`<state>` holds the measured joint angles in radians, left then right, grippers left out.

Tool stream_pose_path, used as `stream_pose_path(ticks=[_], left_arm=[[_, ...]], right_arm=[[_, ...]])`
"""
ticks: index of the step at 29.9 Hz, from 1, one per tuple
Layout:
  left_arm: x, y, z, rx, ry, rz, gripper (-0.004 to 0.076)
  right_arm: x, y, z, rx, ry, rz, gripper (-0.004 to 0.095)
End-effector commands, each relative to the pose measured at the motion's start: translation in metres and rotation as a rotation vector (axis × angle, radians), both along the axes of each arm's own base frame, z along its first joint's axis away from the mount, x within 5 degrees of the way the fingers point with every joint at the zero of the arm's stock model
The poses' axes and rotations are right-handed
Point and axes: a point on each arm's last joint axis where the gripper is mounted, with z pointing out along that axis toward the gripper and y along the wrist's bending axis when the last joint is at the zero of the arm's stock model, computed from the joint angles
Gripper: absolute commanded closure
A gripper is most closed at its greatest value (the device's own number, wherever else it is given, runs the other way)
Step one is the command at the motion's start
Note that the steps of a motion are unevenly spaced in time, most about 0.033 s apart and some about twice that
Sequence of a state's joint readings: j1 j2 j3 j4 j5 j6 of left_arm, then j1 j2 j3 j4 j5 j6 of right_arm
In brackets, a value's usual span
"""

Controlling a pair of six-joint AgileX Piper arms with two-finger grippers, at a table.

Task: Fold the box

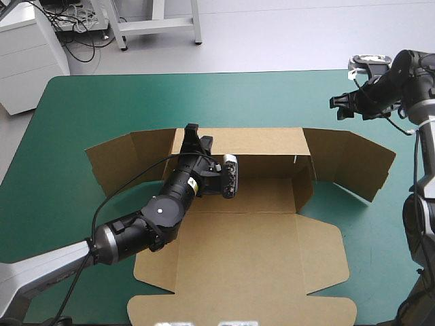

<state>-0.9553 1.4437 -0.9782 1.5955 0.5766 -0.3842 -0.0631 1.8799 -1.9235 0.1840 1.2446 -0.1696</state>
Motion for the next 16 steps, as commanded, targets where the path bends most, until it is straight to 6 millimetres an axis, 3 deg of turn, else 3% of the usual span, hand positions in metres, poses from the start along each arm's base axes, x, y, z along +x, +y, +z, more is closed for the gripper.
stream_pose_path(ticks=[1, 6, 16], left_arm=[[-0.003, 0.002, 0.02, -0.032, -0.068, -0.008, 0.0756], [-0.003, 0.001, 0.02, -0.032, -0.066, -0.008, 0.0756], [-0.002, 0.0, 0.016, -0.024, -0.06, -0.003, 0.0756]], right_arm=[[-0.02, 0.003, 0.02, 0.023, -0.043, 0.034, 0.0336], [-0.037, 0.005, 0.008, 0.016, 0.007, 0.072, 0.0336], [-0.082, 0.015, 0.029, 0.059, -0.078, 0.143, 0.034]])
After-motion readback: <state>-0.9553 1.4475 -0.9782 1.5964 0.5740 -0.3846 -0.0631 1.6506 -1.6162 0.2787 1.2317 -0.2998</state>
